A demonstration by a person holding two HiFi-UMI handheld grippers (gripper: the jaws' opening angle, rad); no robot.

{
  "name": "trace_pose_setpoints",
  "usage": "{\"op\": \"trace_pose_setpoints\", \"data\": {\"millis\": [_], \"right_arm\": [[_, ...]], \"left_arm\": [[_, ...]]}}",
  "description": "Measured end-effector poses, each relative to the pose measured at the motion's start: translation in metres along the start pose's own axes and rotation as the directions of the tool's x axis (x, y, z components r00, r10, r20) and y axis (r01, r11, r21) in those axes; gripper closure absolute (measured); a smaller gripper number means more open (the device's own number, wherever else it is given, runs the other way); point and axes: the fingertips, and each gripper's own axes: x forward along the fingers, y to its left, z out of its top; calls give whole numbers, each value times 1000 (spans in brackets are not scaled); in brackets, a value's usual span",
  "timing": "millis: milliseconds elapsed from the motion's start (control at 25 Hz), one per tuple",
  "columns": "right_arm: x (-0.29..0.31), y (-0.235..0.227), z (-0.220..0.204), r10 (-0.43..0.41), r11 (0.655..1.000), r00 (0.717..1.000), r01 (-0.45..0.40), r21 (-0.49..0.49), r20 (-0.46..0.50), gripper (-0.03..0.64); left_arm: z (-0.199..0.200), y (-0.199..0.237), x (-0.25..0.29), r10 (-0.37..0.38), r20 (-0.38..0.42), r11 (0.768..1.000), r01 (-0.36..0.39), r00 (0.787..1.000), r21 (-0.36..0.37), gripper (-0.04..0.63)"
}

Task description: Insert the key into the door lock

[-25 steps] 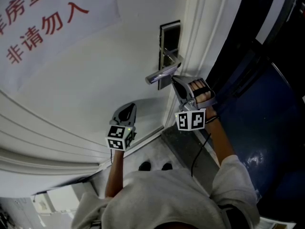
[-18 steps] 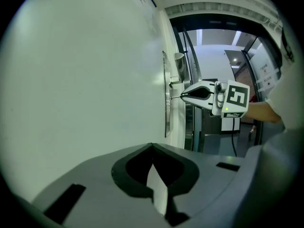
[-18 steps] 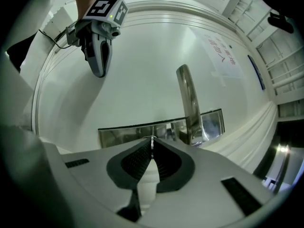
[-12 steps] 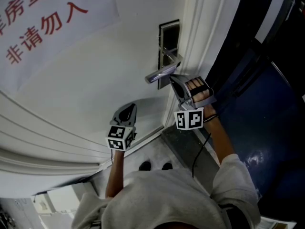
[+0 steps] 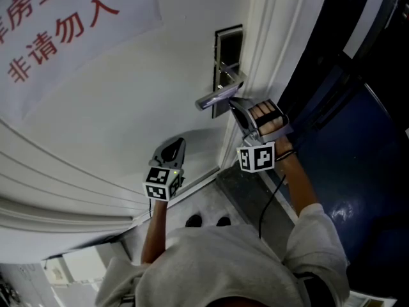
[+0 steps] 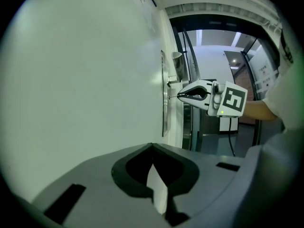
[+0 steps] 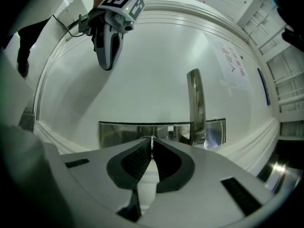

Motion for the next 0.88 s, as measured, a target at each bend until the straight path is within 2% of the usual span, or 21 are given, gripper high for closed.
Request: {"op": "trace_pose_setpoints", "data": {"millis": [280, 480, 880], "right_arm": [[2, -1, -4, 17, 1000, 1000, -17, -7, 12, 588], [9, 1, -5, -14, 1000, 1000, 14, -5, -27, 588], [27, 1, -5, -16, 1000, 1000, 16, -11, -20, 588]], "left_arm": [[-4, 2, -2, 10, -6, 1000, -10, 1000, -8, 578], [-4, 0, 0, 7, -8, 1000, -7, 1000, -12, 578], [-4, -7, 1, 0, -7, 1000, 0, 1000, -13, 578]]}}
